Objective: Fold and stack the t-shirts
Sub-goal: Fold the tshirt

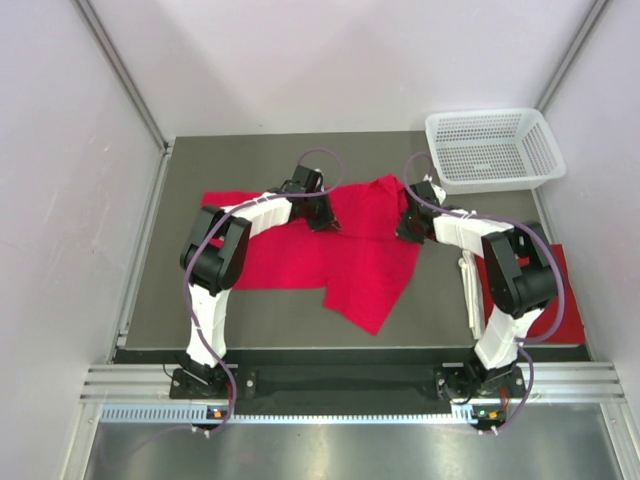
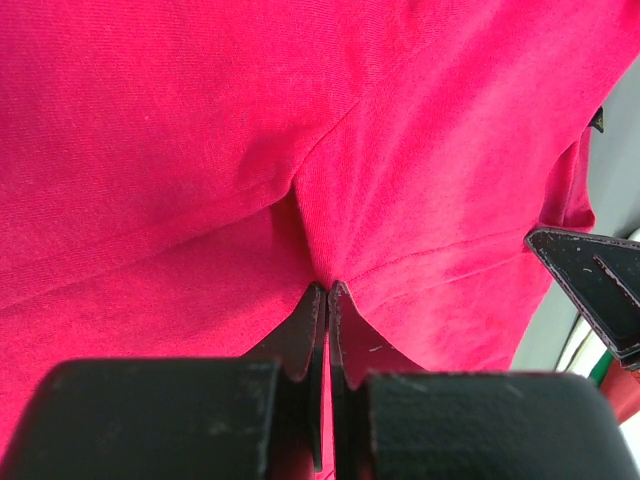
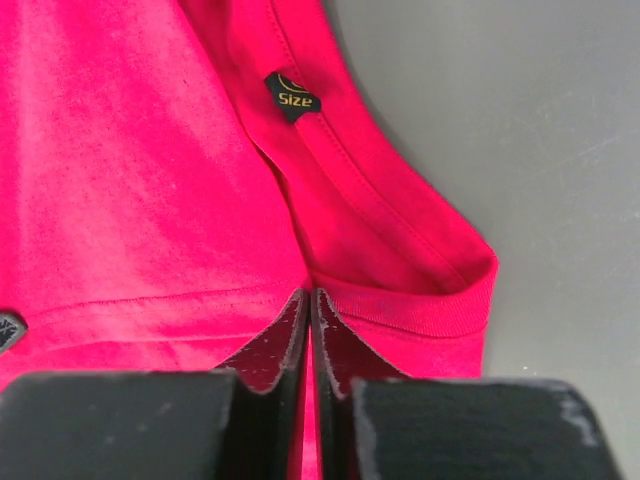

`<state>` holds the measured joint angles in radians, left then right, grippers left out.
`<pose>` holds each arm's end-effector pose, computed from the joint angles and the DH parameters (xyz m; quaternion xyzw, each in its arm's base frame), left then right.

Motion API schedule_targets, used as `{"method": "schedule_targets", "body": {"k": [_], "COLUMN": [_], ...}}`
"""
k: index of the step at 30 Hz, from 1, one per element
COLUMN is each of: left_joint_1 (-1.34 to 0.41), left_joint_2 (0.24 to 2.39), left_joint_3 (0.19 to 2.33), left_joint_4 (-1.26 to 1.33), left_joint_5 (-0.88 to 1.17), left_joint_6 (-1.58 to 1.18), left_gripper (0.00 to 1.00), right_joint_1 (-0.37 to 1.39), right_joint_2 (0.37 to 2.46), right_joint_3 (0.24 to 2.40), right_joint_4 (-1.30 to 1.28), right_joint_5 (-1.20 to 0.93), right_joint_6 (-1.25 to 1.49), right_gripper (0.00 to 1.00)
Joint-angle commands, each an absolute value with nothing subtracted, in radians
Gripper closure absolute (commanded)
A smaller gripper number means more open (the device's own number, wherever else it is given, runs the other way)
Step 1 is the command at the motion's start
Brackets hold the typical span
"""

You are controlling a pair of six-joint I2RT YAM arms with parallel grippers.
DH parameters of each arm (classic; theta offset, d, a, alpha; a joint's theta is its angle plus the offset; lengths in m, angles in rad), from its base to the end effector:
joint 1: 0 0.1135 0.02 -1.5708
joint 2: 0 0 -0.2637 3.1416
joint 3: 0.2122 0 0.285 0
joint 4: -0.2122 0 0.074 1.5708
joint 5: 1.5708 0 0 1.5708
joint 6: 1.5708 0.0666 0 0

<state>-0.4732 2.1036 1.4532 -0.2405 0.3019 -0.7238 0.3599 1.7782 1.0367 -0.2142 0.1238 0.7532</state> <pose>0.4347 -0.2448 0.1127 -0.0667 0.9310 -0.3029 0.1925 0.3783 0.1336 0.1132 0.2042 0.9293 0.1095 0.2877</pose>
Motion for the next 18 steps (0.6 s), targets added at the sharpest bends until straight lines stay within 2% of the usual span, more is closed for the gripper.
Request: {"method": "schedule_targets", "body": {"k": [1,18], "left_joint_1": [-0.479,-0.480], "left_joint_2": [2.103,2.075], "left_joint_3": [1.483,1.491], "left_joint_4": [-0.230,-0.247], "left_joint_5": [0.316,0.311], "left_joint_6": [-0.724,-0.753], "left_gripper": [1.00,1.00], "right_joint_1": [0.368,0.370], "right_joint_2": [1.781,1.605], "right_joint_3": [1.078,1.032], "right_joint_4": [-0.192,-0.256], "right_joint_5": [0.146,0.193], "right_joint_6": [0.749,0.725], "right_gripper": [1.00,1.00]}}
